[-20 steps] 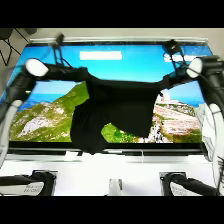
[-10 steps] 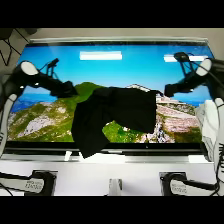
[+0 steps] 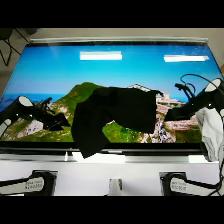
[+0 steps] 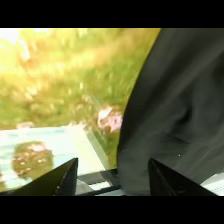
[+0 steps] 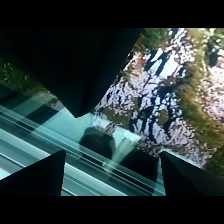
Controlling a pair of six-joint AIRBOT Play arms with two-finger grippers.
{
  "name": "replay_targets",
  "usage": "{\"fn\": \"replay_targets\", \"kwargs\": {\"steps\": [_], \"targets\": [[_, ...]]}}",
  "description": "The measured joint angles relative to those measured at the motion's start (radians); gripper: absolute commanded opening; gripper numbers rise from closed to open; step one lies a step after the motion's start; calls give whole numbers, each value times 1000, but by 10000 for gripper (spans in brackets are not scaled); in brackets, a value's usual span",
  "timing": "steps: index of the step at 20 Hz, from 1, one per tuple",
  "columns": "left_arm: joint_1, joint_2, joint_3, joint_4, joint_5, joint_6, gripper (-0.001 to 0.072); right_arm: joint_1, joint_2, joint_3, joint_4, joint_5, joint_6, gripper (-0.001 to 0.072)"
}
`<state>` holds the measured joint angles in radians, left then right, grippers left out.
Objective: Fold the shirts.
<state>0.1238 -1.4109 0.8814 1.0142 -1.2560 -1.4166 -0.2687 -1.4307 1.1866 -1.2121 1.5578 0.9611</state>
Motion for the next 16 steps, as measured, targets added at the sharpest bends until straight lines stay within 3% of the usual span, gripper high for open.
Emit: {"fn": "replay_targets", "kwargs": {"steps": [3,6,8,16], "targets": [[-31,-14,-49,-47,50,10,535,-4,0,-58,23,-3,-8,611],[-72,-26,-68,-71,101,13,300,-6,0,-111,36,-32,-10,611],[-93,-33,-74,-79,157,15,32,-6,0,-152,41,-55,-10,611],[-111,16,-83,-69,237,32,33,-4,-5,-311,177,-240,-13,599]]}}
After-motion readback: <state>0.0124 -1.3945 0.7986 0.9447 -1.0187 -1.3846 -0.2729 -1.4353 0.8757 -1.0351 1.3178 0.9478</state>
